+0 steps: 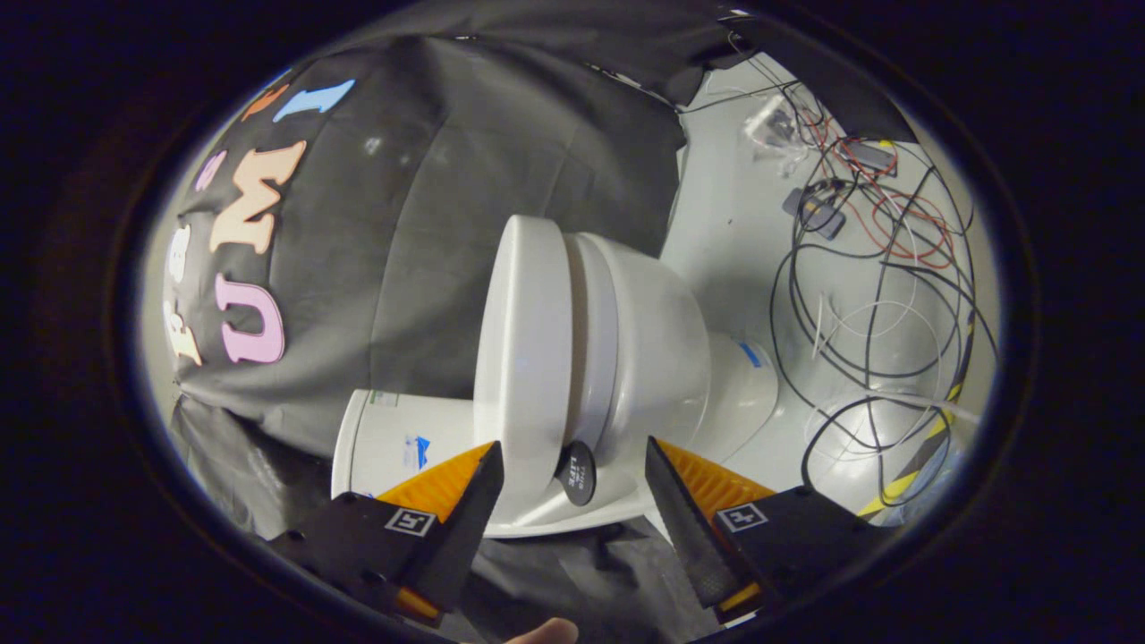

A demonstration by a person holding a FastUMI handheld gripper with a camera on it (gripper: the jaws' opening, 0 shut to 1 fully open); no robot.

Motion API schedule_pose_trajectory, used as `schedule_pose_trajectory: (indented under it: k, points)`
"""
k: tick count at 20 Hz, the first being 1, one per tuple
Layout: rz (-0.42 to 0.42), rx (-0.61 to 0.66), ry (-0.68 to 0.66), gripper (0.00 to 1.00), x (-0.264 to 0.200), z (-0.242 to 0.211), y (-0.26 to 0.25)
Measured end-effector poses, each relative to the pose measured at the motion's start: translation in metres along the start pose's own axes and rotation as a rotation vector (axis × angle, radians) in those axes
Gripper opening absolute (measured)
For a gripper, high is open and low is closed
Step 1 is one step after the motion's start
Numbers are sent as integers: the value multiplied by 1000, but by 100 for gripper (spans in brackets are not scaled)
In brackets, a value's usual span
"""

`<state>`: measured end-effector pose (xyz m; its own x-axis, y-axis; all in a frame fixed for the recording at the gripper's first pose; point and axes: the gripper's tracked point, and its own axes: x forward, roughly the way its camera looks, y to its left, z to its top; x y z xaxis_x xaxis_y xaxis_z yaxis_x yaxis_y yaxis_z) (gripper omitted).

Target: Open the toilet lid.

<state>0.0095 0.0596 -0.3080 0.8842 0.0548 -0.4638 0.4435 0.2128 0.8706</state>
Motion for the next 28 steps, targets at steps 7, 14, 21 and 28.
schedule_pose_trajectory:
  k: [7,14,21,28]
  points:
    - [-103,-37,90,68,13,-21,-12]
    - [-121,-49,170,20,37,-44,0]
    - [-183,-154,152,1,40,-48,-2]
    - [-263,-263,107,1,27,-43,8]
